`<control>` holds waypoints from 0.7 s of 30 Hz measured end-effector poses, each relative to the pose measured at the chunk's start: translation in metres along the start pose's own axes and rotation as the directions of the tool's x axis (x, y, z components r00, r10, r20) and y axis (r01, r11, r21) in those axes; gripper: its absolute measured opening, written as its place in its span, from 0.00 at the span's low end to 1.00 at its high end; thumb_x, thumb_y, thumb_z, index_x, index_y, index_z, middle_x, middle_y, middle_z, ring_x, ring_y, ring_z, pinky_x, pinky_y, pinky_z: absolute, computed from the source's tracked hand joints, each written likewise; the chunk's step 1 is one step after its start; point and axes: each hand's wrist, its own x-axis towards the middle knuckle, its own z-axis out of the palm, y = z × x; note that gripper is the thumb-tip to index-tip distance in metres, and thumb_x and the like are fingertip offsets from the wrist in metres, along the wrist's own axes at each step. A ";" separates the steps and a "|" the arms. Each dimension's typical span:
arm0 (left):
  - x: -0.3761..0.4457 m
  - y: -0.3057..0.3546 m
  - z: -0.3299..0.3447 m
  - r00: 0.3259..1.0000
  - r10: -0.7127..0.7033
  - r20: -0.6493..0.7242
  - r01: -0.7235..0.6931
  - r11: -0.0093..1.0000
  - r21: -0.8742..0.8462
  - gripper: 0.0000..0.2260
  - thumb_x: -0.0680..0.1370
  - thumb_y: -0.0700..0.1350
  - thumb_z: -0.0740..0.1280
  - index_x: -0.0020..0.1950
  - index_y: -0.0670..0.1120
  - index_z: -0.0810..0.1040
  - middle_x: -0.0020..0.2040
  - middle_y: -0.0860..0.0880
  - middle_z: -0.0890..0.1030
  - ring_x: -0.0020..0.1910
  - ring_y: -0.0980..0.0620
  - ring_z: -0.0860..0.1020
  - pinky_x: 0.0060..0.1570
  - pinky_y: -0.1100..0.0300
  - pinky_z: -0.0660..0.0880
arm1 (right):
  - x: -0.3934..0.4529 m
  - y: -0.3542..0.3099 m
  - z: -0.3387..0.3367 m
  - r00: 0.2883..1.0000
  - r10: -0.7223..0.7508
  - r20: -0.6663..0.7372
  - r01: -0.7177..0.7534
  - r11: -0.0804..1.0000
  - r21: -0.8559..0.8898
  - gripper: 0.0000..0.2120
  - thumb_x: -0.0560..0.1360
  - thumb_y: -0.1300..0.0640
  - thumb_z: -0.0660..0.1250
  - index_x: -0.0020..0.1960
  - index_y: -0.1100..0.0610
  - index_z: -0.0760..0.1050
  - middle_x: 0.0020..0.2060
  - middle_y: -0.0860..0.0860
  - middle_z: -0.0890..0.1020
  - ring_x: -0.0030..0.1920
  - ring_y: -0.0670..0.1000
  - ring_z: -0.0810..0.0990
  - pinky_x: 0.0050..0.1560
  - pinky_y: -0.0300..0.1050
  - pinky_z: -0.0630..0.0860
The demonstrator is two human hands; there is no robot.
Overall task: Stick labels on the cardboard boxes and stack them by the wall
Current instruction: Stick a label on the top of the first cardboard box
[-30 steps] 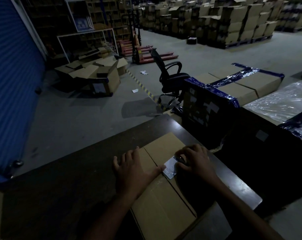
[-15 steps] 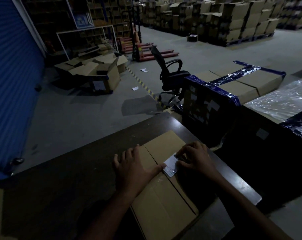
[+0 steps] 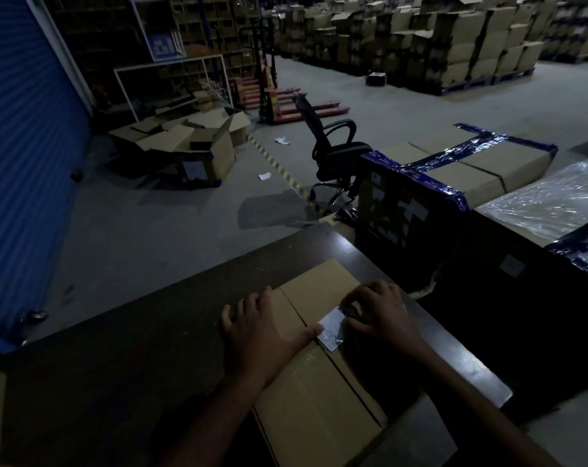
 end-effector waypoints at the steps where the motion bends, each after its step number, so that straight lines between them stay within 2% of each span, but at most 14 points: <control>1: 0.000 0.000 0.000 1.000 -0.001 0.003 0.001 1.000 -0.004 0.60 0.55 0.87 0.39 0.78 0.52 0.58 0.74 0.49 0.67 0.73 0.50 0.64 0.75 0.45 0.51 | 0.000 0.000 0.000 1.000 0.007 0.009 -0.007 1.000 0.005 0.13 0.67 0.42 0.70 0.51 0.42 0.77 0.56 0.45 0.70 0.62 0.50 0.63 0.58 0.50 0.67; 3: 0.000 0.000 -0.001 1.000 0.001 0.000 -0.001 1.000 -0.006 0.60 0.55 0.87 0.40 0.78 0.52 0.58 0.74 0.49 0.67 0.73 0.50 0.64 0.75 0.45 0.51 | 0.000 -0.001 0.000 1.000 0.018 0.016 -0.018 1.000 0.011 0.15 0.65 0.40 0.69 0.50 0.41 0.77 0.55 0.44 0.69 0.62 0.50 0.63 0.58 0.50 0.67; 6: 0.000 0.000 -0.001 1.000 0.006 0.000 -0.006 1.000 -0.004 0.60 0.55 0.87 0.41 0.78 0.52 0.58 0.74 0.50 0.67 0.73 0.50 0.64 0.75 0.45 0.52 | 0.000 0.000 0.000 1.000 0.009 -0.001 -0.009 1.000 0.007 0.24 0.62 0.34 0.61 0.54 0.41 0.77 0.55 0.45 0.70 0.61 0.50 0.63 0.58 0.50 0.67; 10: 0.000 -0.001 0.000 1.000 0.004 0.000 -0.004 1.000 0.003 0.60 0.55 0.87 0.41 0.77 0.52 0.59 0.74 0.49 0.67 0.73 0.50 0.64 0.75 0.45 0.52 | 0.003 0.001 -0.001 1.000 0.011 0.020 -0.011 1.000 0.001 0.16 0.68 0.43 0.72 0.54 0.43 0.77 0.54 0.45 0.68 0.61 0.50 0.62 0.57 0.49 0.67; 13: 0.001 -0.001 0.001 1.000 0.003 0.003 -0.003 1.000 -0.002 0.60 0.55 0.87 0.41 0.78 0.52 0.58 0.74 0.49 0.67 0.73 0.50 0.64 0.75 0.45 0.51 | 0.006 0.000 -0.001 1.000 0.008 0.030 -0.009 1.000 0.014 0.15 0.67 0.44 0.72 0.53 0.43 0.77 0.52 0.43 0.66 0.60 0.49 0.61 0.56 0.48 0.67; 16: 0.001 -0.001 0.001 1.000 0.005 -0.001 -0.005 1.000 -0.006 0.60 0.55 0.87 0.41 0.78 0.52 0.58 0.74 0.50 0.67 0.73 0.50 0.64 0.75 0.46 0.51 | 0.005 -0.001 0.001 1.000 -0.009 0.002 0.009 1.000 0.015 0.15 0.68 0.44 0.72 0.53 0.43 0.77 0.54 0.44 0.69 0.60 0.49 0.61 0.57 0.49 0.67; 21: 0.001 0.000 0.001 1.000 -0.003 0.005 0.003 1.000 -0.010 0.58 0.57 0.87 0.46 0.77 0.52 0.58 0.74 0.50 0.67 0.73 0.50 0.63 0.75 0.46 0.51 | 0.006 0.001 0.002 1.000 0.001 0.000 -0.001 0.998 0.060 0.15 0.62 0.37 0.64 0.45 0.41 0.75 0.51 0.41 0.68 0.59 0.49 0.64 0.55 0.48 0.67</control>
